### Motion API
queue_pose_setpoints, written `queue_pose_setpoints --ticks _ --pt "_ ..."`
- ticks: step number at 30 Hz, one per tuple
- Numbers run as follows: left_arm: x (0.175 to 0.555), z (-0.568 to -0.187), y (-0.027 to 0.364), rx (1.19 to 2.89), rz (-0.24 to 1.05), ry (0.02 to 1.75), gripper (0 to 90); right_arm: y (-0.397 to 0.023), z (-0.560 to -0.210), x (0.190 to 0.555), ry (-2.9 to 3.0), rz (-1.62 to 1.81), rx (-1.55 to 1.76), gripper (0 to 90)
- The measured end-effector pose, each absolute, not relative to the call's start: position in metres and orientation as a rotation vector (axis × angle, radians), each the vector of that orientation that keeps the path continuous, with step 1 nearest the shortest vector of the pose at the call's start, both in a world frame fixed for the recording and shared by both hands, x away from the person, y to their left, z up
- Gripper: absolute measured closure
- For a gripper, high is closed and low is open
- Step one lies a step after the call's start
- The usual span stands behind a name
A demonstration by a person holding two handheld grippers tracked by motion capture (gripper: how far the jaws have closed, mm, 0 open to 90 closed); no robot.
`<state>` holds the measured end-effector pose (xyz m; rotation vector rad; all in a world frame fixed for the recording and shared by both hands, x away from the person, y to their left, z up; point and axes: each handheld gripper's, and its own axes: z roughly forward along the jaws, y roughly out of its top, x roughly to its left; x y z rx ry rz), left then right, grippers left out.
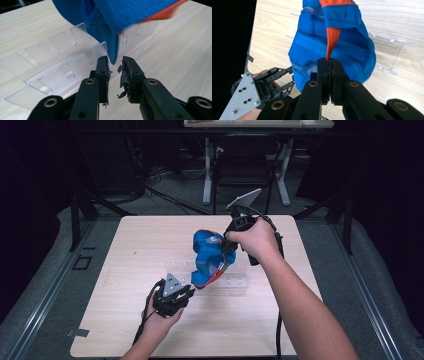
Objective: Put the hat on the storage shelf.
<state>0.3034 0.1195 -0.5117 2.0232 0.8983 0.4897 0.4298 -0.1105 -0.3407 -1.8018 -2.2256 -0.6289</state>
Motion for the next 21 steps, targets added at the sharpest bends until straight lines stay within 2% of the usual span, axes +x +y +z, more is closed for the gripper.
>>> queue_pose_setpoints --ticks 21 --pt "0.302 -0.512 0.13 2.004 0.506 0.924 65.9 -0.126 -0.339 0.425 -2.231 -0.621 -1.842 85.7"
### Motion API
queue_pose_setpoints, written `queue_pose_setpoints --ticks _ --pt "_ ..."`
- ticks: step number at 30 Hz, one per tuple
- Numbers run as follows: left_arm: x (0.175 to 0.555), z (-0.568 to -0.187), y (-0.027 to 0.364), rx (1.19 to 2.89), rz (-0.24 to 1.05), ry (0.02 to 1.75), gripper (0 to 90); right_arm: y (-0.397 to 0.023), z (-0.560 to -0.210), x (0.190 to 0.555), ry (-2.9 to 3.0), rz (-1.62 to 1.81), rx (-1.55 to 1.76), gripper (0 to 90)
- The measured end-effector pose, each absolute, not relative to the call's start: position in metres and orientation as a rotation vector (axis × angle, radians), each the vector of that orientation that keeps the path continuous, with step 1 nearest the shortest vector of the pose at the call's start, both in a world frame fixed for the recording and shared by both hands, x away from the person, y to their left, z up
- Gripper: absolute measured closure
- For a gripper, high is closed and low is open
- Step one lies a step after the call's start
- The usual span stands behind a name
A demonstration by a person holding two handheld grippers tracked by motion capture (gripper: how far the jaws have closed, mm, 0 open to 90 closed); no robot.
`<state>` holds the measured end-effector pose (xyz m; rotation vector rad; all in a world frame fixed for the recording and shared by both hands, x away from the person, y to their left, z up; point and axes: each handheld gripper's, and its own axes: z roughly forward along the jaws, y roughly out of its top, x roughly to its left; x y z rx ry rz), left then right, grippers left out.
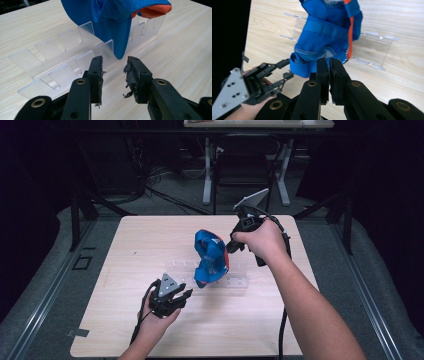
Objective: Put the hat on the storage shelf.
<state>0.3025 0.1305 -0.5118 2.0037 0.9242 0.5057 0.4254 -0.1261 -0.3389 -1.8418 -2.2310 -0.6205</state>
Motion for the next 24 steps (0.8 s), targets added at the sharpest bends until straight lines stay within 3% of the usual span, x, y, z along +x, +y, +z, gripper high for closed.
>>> queue_pose_setpoints --ticks 24 --pt "0.298 -0.519 0.167 1.961 0.516 1.002 58.9 -0.172 -0.357 0.401 -2.22 -0.578 -1.894 82.9"
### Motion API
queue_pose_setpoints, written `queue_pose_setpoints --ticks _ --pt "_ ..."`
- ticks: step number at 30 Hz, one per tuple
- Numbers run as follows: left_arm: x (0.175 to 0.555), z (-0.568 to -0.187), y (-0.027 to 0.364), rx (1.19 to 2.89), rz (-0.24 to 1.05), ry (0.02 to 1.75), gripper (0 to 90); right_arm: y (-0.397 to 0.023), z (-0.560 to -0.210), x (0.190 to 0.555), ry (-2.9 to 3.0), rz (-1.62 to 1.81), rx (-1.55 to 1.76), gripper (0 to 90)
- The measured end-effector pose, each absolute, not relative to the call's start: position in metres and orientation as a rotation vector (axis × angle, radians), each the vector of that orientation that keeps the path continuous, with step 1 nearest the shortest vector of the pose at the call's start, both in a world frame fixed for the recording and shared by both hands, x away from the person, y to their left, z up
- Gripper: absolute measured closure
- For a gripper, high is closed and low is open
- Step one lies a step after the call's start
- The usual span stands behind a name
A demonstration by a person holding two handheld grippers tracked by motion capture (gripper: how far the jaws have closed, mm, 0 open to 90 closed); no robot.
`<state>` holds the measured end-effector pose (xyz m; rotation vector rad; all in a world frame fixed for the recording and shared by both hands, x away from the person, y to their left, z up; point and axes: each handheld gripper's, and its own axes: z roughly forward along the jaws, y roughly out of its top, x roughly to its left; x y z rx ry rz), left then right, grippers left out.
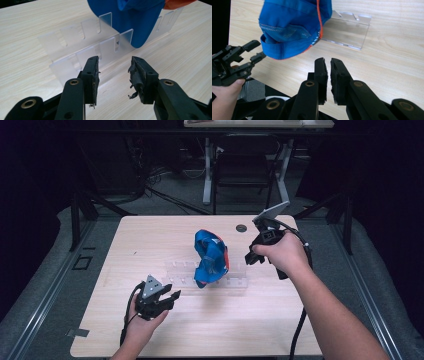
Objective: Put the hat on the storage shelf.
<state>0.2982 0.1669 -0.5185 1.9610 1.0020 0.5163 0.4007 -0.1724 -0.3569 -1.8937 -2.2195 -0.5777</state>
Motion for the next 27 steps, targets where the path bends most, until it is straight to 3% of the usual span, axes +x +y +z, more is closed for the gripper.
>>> queue_pose_setpoints --ticks 14,27 --pt "0.292 -0.533 0.2 1.947 0.527 1.086 57.2 -0.208 -0.37 0.382 -2.171 -0.563 -1.952 82.4" --pt "0.289 -0.548 0.222 1.901 0.512 1.164 54.1 -0.211 -0.399 0.368 -2.202 -0.557 -1.952 78.2"
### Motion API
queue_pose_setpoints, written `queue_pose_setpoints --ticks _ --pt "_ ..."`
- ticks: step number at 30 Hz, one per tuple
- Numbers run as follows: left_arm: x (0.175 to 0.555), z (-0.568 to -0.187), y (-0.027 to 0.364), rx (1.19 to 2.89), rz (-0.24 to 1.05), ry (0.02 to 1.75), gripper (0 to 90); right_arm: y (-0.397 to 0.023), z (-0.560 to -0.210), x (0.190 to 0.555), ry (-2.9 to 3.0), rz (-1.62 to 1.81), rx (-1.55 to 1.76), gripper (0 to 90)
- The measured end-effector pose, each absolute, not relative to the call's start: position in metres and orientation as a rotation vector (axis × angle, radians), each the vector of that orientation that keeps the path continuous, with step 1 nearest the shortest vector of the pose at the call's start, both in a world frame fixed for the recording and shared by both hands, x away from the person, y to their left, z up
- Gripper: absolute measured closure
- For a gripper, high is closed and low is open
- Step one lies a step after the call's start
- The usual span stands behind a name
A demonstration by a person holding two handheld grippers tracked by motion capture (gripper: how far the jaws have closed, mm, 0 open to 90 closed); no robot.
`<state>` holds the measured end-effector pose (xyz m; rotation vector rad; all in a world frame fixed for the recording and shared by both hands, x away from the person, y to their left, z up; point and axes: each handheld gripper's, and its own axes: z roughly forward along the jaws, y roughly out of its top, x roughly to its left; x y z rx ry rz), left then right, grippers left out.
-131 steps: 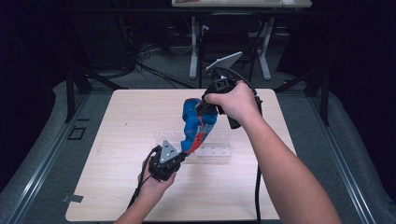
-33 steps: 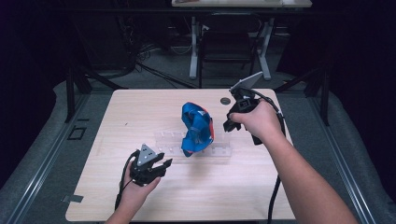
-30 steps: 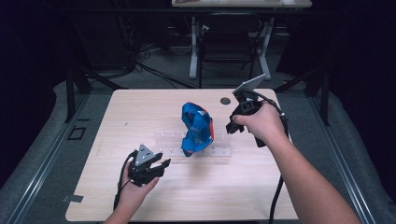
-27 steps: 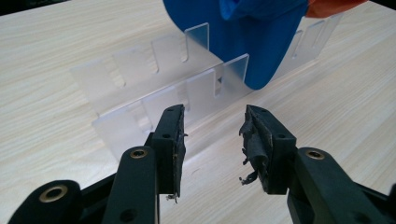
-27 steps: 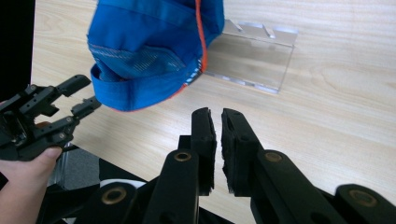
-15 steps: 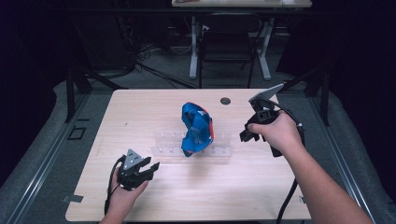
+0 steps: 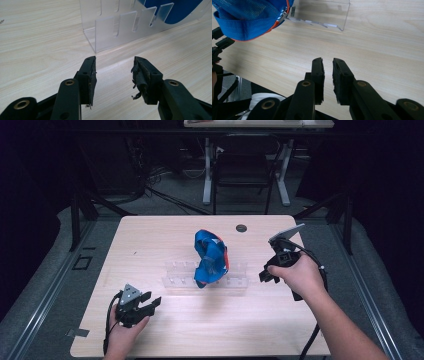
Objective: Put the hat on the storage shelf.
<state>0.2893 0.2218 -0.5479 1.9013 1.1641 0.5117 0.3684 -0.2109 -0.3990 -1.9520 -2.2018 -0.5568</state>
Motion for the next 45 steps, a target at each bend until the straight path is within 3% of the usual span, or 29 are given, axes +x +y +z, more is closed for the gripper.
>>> queue_pose_setpoints --ticks 17,31,45 --pt "0.29 -0.555 0.23 1.885 0.49 1.198 50.5 -0.217 -0.455 0.345 -2.226 -0.632 -1.948 68.0" --pt "0.291 -0.559 0.228 1.889 0.475 1.193 46.7 -0.229 -0.506 0.32 -2.25 -0.82 -1.944 51.4" --pt "0.291 -0.561 0.226 1.894 0.479 1.19 44.4 -0.235 -0.524 0.303 -2.346 -1.041 -1.99 43.1"
